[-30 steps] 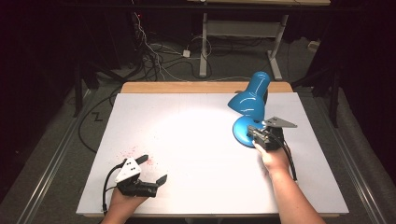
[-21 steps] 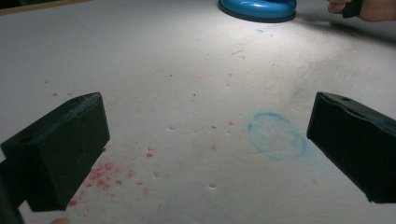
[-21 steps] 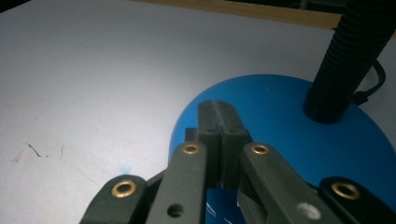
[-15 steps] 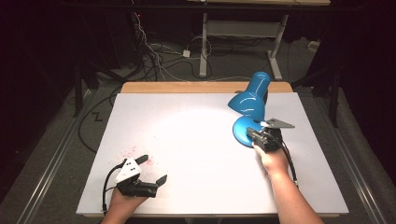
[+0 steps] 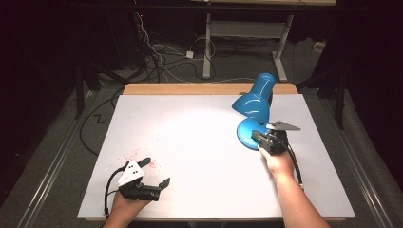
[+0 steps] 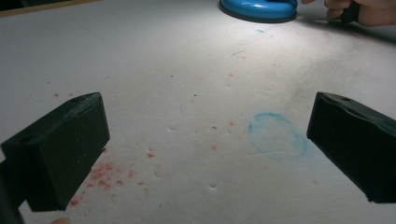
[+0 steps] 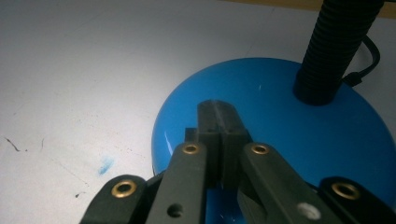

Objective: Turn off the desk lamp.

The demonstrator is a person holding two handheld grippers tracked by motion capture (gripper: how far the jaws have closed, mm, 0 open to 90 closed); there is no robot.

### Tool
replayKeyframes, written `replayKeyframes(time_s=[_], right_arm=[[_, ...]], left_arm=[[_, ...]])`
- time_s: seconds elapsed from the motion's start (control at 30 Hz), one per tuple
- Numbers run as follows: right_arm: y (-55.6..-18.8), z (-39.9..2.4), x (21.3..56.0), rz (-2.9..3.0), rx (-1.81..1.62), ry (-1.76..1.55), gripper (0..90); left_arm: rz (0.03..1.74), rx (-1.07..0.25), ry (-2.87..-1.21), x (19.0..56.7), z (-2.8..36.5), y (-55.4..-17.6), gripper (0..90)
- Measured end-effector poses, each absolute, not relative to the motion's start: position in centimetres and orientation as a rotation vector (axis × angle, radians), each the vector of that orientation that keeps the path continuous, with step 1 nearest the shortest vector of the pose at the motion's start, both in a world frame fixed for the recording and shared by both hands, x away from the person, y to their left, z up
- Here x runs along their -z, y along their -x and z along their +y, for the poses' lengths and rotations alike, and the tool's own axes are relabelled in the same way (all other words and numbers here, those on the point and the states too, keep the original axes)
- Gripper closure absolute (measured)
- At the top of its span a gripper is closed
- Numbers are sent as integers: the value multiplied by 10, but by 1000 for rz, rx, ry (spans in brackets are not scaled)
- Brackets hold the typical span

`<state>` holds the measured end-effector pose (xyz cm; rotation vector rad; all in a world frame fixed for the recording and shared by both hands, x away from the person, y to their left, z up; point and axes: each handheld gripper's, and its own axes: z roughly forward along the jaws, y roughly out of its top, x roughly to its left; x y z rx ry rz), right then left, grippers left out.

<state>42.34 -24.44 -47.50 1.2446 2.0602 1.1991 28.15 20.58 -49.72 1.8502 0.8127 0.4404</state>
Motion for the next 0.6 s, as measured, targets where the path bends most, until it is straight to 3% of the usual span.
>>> replayKeyframes(time_s=[0.6], right_arm=[[-423, -246, 475, 2056, -1196, -1252, 900]], left_arm=[[812, -437, -1845, 497, 206, -281, 0]])
